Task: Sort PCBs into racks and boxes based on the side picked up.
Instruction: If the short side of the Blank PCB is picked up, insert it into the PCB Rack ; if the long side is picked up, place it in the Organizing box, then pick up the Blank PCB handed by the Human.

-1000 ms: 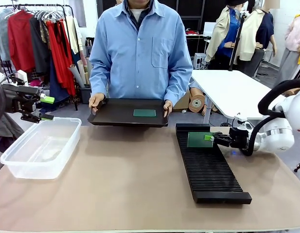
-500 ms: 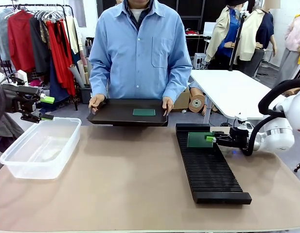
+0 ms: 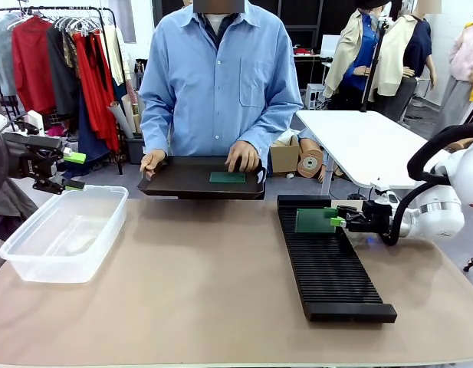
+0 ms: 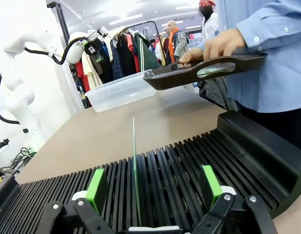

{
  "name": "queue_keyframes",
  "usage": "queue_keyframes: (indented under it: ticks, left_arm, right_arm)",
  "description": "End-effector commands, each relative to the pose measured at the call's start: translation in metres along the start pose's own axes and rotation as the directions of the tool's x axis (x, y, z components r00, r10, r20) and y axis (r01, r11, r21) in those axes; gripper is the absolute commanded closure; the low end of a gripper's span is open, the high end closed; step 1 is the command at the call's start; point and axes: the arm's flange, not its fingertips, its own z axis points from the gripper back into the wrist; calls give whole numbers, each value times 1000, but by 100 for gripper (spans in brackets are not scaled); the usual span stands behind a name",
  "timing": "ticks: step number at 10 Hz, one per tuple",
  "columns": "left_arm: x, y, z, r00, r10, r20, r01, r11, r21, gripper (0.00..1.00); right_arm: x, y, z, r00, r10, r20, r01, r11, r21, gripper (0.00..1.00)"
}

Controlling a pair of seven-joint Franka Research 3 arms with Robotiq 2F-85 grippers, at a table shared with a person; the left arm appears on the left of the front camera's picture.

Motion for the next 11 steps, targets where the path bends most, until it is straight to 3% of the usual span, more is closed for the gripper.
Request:
queue_keyframes:
  ticks: [1, 11]
  left_arm:
    - [1, -2, 0, 1000, 12, 6, -12, 1000, 2, 0]
    - [1, -2, 0, 1000, 12, 6, -12, 1000, 2, 0]
  right_arm:
    - [0, 1, 0, 1000, -2, 8, 2, 1000, 4, 0]
    - [0, 1, 0, 1000, -2, 8, 2, 1000, 4, 0]
